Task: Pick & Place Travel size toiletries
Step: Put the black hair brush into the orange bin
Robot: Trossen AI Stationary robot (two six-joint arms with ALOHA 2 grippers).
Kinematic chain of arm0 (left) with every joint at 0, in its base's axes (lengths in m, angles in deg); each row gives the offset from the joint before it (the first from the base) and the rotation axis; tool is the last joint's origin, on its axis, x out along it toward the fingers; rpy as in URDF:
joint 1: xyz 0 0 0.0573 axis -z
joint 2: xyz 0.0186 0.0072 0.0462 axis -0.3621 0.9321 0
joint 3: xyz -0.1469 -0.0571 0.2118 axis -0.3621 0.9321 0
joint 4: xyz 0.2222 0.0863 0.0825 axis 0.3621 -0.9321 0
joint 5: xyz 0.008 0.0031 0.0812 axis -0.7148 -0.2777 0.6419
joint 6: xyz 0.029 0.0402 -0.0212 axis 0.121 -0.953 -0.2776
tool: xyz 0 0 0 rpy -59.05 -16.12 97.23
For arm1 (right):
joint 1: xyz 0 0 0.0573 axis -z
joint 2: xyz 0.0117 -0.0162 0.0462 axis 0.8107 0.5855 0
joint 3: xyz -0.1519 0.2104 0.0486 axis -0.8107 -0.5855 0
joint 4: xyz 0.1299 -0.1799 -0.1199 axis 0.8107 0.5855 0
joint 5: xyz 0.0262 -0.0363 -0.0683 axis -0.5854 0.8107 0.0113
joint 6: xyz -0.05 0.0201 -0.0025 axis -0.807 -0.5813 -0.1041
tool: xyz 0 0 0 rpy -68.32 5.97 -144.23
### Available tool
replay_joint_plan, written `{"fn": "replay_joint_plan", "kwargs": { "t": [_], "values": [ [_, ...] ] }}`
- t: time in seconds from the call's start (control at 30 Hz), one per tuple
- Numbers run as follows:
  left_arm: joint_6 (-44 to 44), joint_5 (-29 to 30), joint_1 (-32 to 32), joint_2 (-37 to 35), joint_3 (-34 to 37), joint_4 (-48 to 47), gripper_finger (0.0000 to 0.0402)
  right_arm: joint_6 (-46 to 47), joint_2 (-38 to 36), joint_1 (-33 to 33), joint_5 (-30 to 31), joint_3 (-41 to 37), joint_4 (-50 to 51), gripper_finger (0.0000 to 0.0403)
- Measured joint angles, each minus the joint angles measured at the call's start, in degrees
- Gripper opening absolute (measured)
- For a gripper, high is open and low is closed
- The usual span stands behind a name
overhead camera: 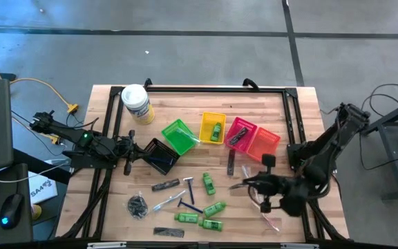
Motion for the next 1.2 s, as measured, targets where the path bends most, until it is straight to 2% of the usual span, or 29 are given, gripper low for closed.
{"fn": "replay_joint_plan", "kwargs": {
  "t": [0.23, 0.37, 0.53, 0.73, 0.83, 0.97, 1.1, 1.2],
  "values": [
    [-0.31, 0.0, 0.0, 0.0, 0.0, 0.0, 0.0, -1.54, -6.23, 0.02, 2.18, 0.0, -0.26, 0.0003],
    [-0.28, -0.02, -0.01, 0.0, 0.0, 0.0, 0.0, -1.41, -5.07, 0.12, -2.01, 0.0, 1.02, 0.0003],
    [-0.15, 0.0, 0.01, 0.0, 0.0, 0.02, 0.0, 4.38, 0.25, 0.85, -5.68, 0.0, 3.48, 0.0003],
    [-0.05, 0.0, 0.0, -0.02, 0.0, 0.04, 0.0, 3.77, 12.1, 1.48, -17.88, 0.0, -0.39, 0.0011],
    [0.12, -0.02, -0.01, -0.02, 0.0, 0.04, 0.0, 2.3, 18.62, 1.66, -22.69, 0.02, -2.52, 0.0047],
    [0.66, -0.04, -0.01, 0.0, 0.0, 0.02, 0.0, 4.61, 25.5, 1.42, -21.16, 0.63, -2.75, 0.0126],
    [0.99, -0.22, 0.0, -0.01, 0.0, 0.02, 0.0, 8.09, 28.46, 1.12, -23.51, 0.66, -2.55, 0.0199],
    [1.21, -1.61, 0.01, -0.02, 0.02, -0.04, 0.0, 10.76, 29.85, 0.7, -25.38, 0.68, -1.09, 0.0234]
  ]
}}
